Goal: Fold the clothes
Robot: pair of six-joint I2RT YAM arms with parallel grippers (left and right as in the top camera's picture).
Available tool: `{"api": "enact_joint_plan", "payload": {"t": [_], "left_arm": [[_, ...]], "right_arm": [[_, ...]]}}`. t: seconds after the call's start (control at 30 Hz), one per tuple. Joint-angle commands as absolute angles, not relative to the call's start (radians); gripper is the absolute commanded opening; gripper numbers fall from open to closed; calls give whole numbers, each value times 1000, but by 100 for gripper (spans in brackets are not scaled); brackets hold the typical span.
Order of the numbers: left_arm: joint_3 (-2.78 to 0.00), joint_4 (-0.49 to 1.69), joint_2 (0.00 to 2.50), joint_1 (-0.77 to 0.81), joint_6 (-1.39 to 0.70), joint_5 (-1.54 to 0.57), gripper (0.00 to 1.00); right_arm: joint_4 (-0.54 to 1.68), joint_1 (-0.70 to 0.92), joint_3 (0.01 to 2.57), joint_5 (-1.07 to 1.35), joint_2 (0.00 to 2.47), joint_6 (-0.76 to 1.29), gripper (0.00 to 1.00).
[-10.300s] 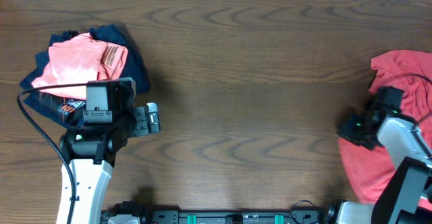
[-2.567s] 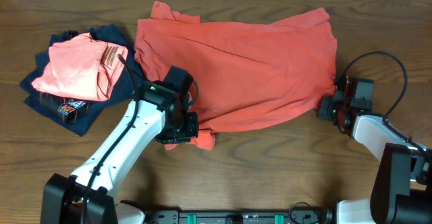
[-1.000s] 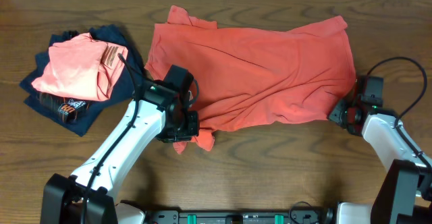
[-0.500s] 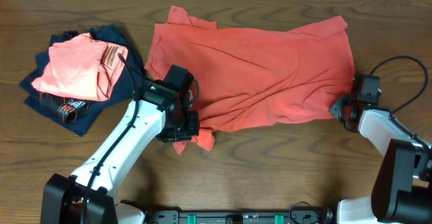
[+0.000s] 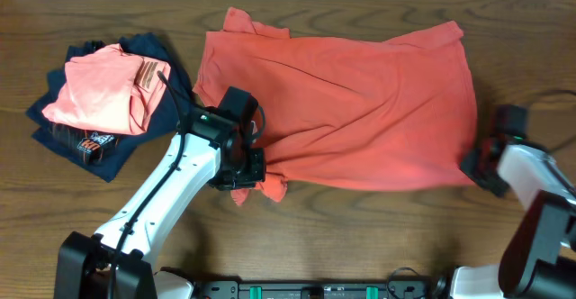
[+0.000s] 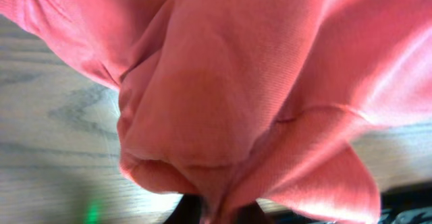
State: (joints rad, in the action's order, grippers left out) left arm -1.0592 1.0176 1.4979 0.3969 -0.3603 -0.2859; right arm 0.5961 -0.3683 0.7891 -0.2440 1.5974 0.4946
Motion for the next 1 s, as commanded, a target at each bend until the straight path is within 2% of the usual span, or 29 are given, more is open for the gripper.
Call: {"api": "enact_joint_plan", "payload": {"t": [0.0,0.13,0.27,0.63,0.97], "left_arm": [[-1077,1032,1496,392,-371,-302,46],[-1053,1046,1496,403,-377,-372,60],[-1008,1040,1496,442,-431,-381,64],[-876,955,1496,612,-625,-381,66],[-835,813,1496,691,-759,-382,66]], "right_arm": [[650,-490,876,-313,1496,516,1],[679,-581,898,-253,1415,479,1],[699,-595,897,-232,1399,466,1],[710,-593,896,-220,1399,455,1],[711,-593,896,-220,1399,455,1]]}}
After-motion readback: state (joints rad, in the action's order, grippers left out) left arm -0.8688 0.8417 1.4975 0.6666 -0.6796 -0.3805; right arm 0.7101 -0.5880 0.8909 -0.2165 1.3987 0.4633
